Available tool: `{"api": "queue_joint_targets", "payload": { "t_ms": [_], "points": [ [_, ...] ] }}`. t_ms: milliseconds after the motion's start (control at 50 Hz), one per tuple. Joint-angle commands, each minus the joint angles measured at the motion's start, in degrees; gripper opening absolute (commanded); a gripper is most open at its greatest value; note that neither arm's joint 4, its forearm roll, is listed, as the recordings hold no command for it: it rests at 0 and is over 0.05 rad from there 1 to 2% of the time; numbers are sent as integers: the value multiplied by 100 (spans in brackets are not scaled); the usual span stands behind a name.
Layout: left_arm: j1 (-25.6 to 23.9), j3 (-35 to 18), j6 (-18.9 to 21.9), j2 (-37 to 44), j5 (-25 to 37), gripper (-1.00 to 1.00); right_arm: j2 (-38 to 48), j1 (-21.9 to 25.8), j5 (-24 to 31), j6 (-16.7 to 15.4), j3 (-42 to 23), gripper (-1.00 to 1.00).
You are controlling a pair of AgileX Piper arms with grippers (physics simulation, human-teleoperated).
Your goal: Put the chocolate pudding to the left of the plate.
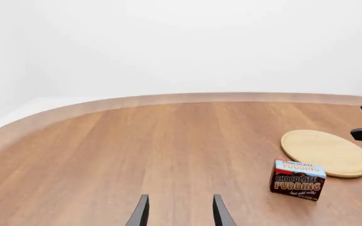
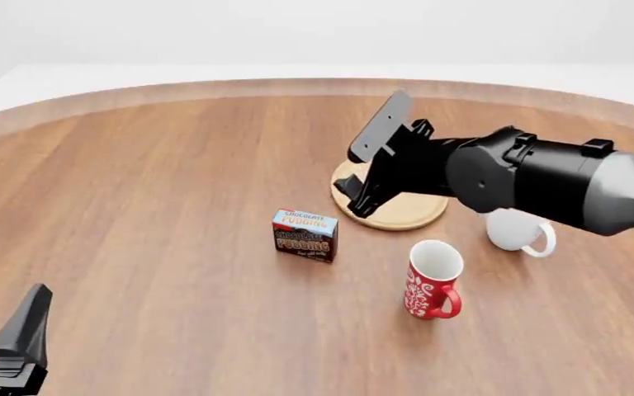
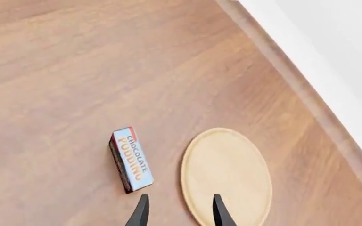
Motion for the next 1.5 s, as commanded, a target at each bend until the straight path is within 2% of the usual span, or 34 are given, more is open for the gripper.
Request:
{"api": "queue_joint_targets", "payload": {
  "t_ms": [20, 600, 1500],
  "points": [
    [0, 0, 0, 0, 0, 100, 437, 279, -92, 64, -127, 100],
    [0, 0, 0, 0, 0, 100, 1154, 527, -437, 331, -237, 100],
    [0, 0, 0, 0, 0, 100, 1706, 359, -962, 632, -14, 100]
  ]
}}
